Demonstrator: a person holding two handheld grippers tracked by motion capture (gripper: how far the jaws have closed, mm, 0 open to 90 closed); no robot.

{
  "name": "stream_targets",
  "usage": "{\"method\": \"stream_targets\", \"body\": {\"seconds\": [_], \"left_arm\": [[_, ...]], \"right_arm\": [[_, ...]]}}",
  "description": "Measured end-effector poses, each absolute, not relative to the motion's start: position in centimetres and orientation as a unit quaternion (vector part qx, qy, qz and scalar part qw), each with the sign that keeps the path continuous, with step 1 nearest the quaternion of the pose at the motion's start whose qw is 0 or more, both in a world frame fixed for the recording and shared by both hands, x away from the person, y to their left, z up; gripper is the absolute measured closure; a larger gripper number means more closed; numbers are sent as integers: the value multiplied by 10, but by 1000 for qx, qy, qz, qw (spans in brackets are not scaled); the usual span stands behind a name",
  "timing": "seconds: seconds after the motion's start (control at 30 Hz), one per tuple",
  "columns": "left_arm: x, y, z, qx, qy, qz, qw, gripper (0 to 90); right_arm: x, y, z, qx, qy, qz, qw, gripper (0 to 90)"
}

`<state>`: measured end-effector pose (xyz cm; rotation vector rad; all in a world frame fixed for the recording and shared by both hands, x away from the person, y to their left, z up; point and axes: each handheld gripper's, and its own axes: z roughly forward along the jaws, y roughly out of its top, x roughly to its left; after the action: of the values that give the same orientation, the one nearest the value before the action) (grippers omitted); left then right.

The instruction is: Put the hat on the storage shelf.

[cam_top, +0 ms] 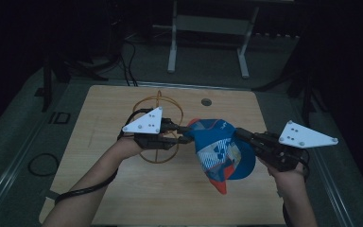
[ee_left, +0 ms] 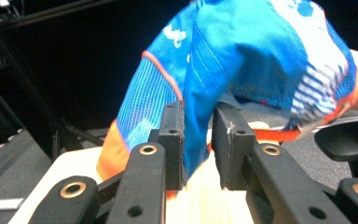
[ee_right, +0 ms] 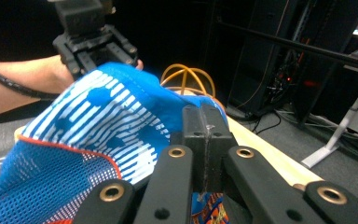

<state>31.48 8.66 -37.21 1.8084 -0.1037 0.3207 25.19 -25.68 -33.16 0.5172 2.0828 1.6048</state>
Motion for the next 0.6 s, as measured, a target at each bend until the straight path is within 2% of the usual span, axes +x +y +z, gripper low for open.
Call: {"method": "stream_targets", "body": {"seconds": [0.27, 0.43, 0.53, 0.6], "left_arm": [[310, 107, -373, 790, -7, 159, 592, 820], [300, 125, -377, 791, 13, 169, 589, 818], [294, 139, -381, 784, 28, 172, 596, 777], [289, 148, -384, 783, 39, 177, 595, 709]], "right_arm": [[253, -264, -323, 195, 750, 584, 242, 900], [256, -265, -316, 200, 746, 585, 247, 900], [259, -263, -311, 202, 743, 586, 252, 900], [262, -261, -308, 204, 741, 587, 252, 900]]}}
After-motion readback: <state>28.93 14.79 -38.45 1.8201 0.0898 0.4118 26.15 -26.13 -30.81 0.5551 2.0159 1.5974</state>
